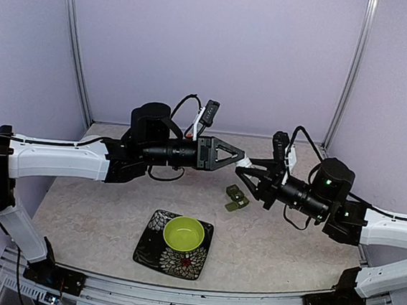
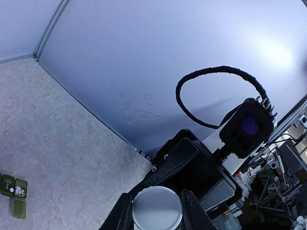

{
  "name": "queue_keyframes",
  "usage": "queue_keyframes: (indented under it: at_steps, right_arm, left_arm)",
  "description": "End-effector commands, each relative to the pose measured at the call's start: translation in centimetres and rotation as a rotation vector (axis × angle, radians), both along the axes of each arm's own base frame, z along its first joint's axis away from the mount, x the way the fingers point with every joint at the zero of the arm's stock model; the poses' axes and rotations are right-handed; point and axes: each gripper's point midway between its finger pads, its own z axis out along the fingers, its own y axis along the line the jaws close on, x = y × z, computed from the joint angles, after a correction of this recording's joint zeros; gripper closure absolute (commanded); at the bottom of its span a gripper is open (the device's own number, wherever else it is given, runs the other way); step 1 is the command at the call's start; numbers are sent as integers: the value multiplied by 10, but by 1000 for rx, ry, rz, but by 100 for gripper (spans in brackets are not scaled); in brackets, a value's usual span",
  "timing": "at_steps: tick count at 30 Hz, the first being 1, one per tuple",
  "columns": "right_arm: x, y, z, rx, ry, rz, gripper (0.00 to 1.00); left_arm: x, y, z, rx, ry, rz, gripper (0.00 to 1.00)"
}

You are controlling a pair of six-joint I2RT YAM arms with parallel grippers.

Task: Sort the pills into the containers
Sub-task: Pass from the right arm to the left

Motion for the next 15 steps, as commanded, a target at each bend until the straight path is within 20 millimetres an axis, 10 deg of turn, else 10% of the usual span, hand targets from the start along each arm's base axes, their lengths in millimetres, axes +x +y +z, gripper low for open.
queue_keyframes:
  at_steps: [1,4,15]
  right_arm:
    - [-20,9,8,58,26,115,100]
    - [-19,7,6,49,20,102,99]
    - [3,-1,-11,-112,-26,-29,0]
  left_arm:
    - [-28,-3,22,-66,-102,-111,73]
    - [-28,-3,22,-64,-92,-109,74]
    - [1,14,16,-19,-25,5,73]
